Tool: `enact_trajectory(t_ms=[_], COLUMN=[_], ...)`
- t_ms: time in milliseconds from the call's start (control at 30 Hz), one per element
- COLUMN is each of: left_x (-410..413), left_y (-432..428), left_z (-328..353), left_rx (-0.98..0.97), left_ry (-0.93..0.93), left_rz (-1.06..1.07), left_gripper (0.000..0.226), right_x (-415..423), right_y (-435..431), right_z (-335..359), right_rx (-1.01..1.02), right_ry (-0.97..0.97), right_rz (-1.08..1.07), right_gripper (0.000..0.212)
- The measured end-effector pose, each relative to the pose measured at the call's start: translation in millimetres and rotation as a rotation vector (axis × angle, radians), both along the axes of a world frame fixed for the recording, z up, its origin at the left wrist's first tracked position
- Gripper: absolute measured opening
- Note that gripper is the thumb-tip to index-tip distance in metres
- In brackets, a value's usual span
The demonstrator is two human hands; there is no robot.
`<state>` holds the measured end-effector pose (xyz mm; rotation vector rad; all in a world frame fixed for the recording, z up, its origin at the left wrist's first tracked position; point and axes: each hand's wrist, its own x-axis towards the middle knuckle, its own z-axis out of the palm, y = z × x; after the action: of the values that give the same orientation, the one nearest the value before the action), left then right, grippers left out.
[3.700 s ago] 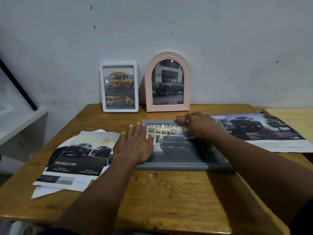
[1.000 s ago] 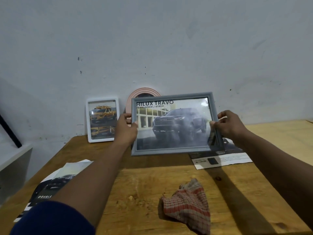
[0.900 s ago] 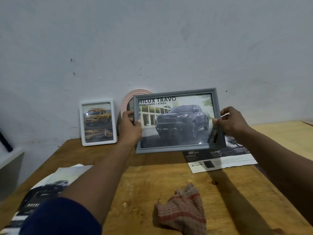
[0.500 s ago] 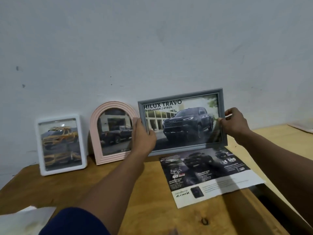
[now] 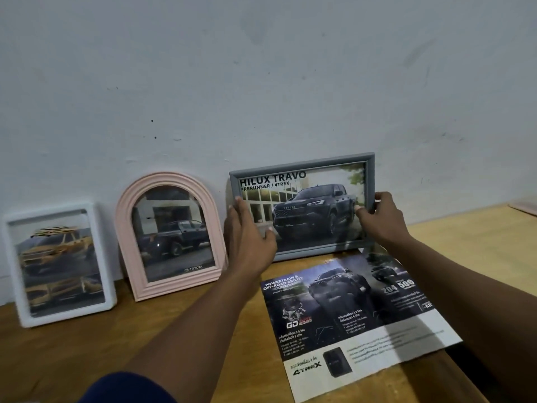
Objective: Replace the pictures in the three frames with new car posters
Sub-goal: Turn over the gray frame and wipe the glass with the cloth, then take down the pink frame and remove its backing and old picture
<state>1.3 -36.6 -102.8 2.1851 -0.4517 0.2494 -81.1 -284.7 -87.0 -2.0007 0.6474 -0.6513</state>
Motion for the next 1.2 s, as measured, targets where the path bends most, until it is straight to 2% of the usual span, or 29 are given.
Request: enact_trajectory(t_ms=[200, 367, 400, 500, 567, 800, 933, 1033, 1200], left_x=[-6, -3, -4, -9, -13, -28, -54, -73, -92], left_y=[0, 3, 3, 3, 3, 19, 43, 77, 163], left_z=[-2, -5, -5, -4, -2, 18, 39, 54, 63], left_rx=[0.011, 0.03, 0.058, 0.123, 0.148, 0.17, 0.18, 0.211, 0.256], left_ry=[0.007, -0.055, -0.072, -0.082, -0.086, -0.028, -0.041, -0.029, -0.023], left_rz=[0.009, 0.02, 0.025, 0.038, 0.043, -0.027, -0.06, -0.055, 0.042], left_gripper=[0.095, 0.098, 0.098, 0.096, 0.096, 0.094, 0.091, 0.088, 0.085], right_x=[11, 19, 18, 13, 6, -23, -39, -47, -45], right_y=[5, 7, 6, 6, 8, 27, 62, 99, 188], right_z=[2, -4, -3, 0, 4, 30, 55, 73, 88], right_rx=[-0.055, -0.071, -0.076, -0.07, -0.087, -0.165, -0.23, -0.277, -0.351], right_ry=[0.036, 0.068, 0.068, 0.081, 0.094, 0.059, 0.031, 0.041, 0.045], right_rz=[0.07, 0.102, 0.11, 0.111, 0.1, 0.132, 0.228, 0.305, 0.486], right_gripper=[0.053, 0.036, 0.039, 0.068, 0.072, 0.062, 0.045, 0.035, 0.032])
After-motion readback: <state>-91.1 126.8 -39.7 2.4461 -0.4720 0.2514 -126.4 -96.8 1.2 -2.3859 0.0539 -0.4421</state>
